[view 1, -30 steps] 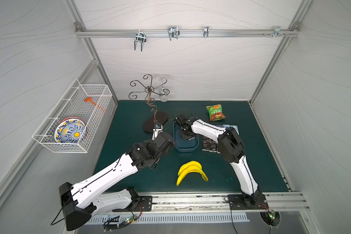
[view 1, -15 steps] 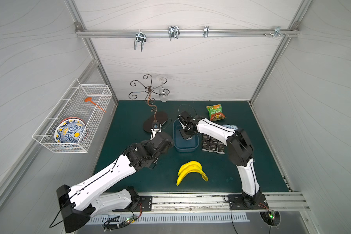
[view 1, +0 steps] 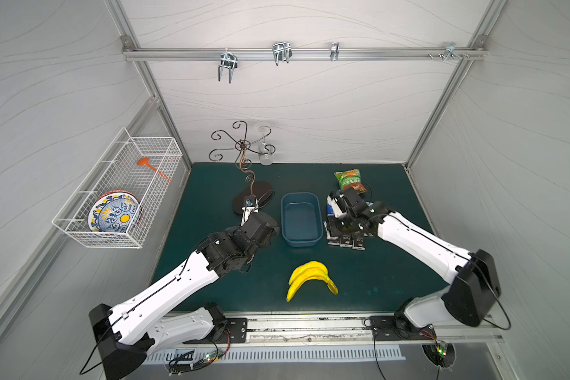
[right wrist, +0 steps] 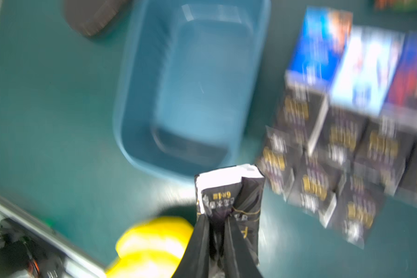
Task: Take the pocket tissues out of the storage box
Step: Place the pocket tissues at the center of the board.
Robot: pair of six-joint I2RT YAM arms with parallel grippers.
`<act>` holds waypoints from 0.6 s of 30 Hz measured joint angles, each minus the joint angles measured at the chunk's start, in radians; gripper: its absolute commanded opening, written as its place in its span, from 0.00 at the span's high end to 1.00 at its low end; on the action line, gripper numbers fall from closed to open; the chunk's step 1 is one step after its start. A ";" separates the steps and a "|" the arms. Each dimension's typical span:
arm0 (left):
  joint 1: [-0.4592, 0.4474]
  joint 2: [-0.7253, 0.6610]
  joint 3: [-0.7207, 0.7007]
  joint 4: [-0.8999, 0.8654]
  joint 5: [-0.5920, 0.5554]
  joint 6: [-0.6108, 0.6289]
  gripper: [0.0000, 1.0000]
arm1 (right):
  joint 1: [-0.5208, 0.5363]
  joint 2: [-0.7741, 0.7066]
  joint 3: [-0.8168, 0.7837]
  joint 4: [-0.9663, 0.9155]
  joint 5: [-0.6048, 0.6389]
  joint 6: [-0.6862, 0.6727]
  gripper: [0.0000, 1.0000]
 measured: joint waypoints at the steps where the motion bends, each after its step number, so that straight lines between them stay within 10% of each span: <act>1: 0.001 0.001 0.000 0.007 0.001 0.001 0.52 | 0.000 -0.031 -0.064 -0.007 0.000 0.019 0.84; 18: 0.002 0.045 0.000 0.034 0.034 0.007 0.53 | -0.001 -0.092 -0.330 0.028 -0.011 0.164 0.57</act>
